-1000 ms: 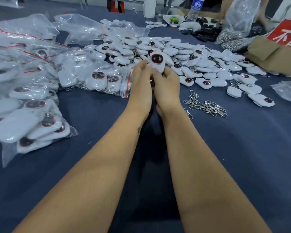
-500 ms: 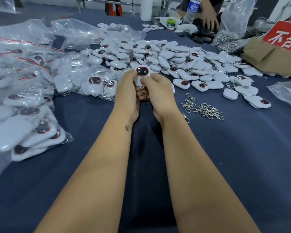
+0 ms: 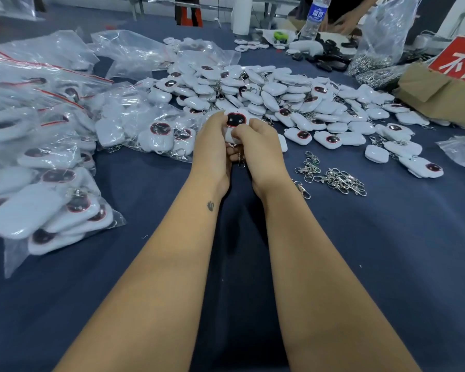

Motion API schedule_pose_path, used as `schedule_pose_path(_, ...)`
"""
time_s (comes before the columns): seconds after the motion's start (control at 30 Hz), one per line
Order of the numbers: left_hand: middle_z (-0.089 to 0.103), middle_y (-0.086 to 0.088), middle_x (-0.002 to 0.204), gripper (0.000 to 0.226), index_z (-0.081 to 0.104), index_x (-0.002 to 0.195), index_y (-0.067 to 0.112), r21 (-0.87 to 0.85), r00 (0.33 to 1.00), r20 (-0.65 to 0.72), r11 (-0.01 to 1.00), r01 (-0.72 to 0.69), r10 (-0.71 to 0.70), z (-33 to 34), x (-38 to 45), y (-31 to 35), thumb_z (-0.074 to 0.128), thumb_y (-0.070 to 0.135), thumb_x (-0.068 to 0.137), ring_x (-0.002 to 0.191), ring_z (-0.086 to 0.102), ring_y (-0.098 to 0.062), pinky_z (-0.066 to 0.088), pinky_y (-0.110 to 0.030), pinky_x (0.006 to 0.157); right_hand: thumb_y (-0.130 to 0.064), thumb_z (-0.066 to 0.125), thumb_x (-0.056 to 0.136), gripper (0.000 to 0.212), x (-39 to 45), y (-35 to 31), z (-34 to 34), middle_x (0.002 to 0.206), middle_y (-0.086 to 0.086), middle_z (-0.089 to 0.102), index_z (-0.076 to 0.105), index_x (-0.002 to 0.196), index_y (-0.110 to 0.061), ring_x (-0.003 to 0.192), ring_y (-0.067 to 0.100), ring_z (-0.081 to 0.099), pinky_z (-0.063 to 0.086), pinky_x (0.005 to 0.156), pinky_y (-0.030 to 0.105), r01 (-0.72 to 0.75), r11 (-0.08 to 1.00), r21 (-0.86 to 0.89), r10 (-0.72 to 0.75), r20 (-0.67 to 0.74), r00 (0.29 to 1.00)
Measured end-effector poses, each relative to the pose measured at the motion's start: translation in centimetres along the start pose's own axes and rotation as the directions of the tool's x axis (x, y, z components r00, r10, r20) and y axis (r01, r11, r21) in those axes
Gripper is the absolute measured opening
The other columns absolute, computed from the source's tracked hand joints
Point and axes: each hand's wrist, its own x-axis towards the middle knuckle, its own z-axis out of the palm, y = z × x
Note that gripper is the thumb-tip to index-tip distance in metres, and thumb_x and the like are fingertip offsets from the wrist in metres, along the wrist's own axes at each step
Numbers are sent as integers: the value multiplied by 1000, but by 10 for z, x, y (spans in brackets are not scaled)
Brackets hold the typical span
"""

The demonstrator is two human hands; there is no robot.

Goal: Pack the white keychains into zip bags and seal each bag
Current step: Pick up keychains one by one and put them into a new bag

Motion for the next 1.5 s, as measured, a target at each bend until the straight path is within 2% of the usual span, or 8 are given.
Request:
schedule_pose_path(0.13,56,8,59,16,57,83,14,-30,998,69,1000,-8,10,0,-2,2,46,16,95,46,51,-5,36,-15,42,-10,52,89,23,-3,-4,2,65,-3,62,64,71,-18,61,13,54,45,59,29,-24,997,76,24,1,1000)
schedule_pose_path(0.3,63,6,64,24,61,78,17,-56,999,43,998,7,-4,0,-4,1,47,19,97,55,59,-7,41,-16,44,-12,51,90,20,-1,-3,-1,67,-6,64,64,76,-17,64,10,58,47,63,32,-51,995,91,53,-13,999)
schedule_pose_path(0.4,63,6,61,25,60,78,16,-82,999,43,997,13,-9,0,-4,1,46,19,98,51,58,-6,40,-16,42,-20,53,79,12,-1,-3,-1,72,0,64,62,73,-15,62,13,56,46,59,29,-72,994,85,73,-1,997)
schedule_pose_path(0.53,54,7,55,25,57,79,15,-66,997,77,998,0,5,1,-5,2,39,7,94,41,47,-5,35,-15,40,-28,51,67,19,0,-3,-1,62,-3,63,62,73,-13,56,13,55,45,58,30,-64,995,74,64,0,998)
schedule_pose_path(0.83,52,6,53,21,55,79,14,-111,995,90,993,45,-35,-2,-8,6,41,8,93,39,40,-4,31,-17,39,-14,45,93,22,5,2,-3,69,-1,63,61,78,-15,56,12,53,47,55,25,-38,999,2,38,23,999)
schedule_pose_path(1.07,58,6,55,21,56,78,14,-62,998,60,998,8,-4,0,-8,6,46,4,94,43,51,-6,35,-15,41,-12,43,89,27,3,0,-2,70,-1,60,58,69,-19,62,14,51,42,51,23,-51,998,23,51,-9,999)
schedule_pose_path(1.37,69,4,65,35,71,73,20,30,995,59,996,-83,81,0,-6,2,51,0,93,60,64,-9,47,-19,51,-10,46,87,15,3,-2,0,73,6,57,58,79,-10,74,22,48,41,69,40,-63,998,17,64,-83,995)
schedule_pose_path(1.5,60,3,66,32,64,66,22,285,976,56,933,-220,213,3,-9,-3,52,8,92,65,56,-12,45,-27,59,-9,47,89,21,0,-5,-1,68,2,60,61,74,-11,69,17,54,45,58,28,-53,991,125,66,-109,992)
